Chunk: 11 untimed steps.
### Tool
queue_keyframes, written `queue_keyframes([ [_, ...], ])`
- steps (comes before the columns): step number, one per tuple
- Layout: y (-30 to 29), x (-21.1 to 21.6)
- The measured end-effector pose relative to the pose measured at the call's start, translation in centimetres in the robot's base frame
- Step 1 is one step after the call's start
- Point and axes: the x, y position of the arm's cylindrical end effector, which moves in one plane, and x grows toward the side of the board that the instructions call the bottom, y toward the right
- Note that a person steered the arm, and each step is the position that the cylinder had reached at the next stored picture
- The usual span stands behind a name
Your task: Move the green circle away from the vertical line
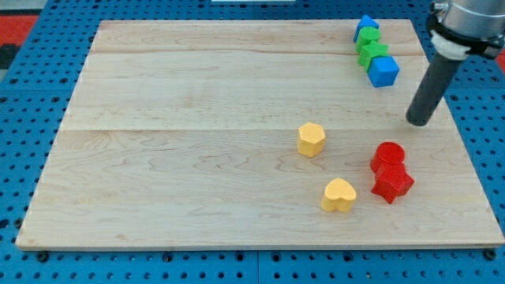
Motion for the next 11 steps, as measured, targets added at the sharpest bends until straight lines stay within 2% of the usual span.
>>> queue_keyframes([
  [1, 2.5, -3.6],
  [2, 3.3, -10.3],
  [3, 2.0, -15.6],
  [4, -2.7, -17.7],
  [5, -11.2, -15.9],
  [6, -15.0, -15.0],
  [7, -12.7, -17.3],
  [8, -20.8, -17.9],
  [9, -29.7, -13.7],
  [10, -33.8, -7.8],
  [11, -38.7, -4.9],
])
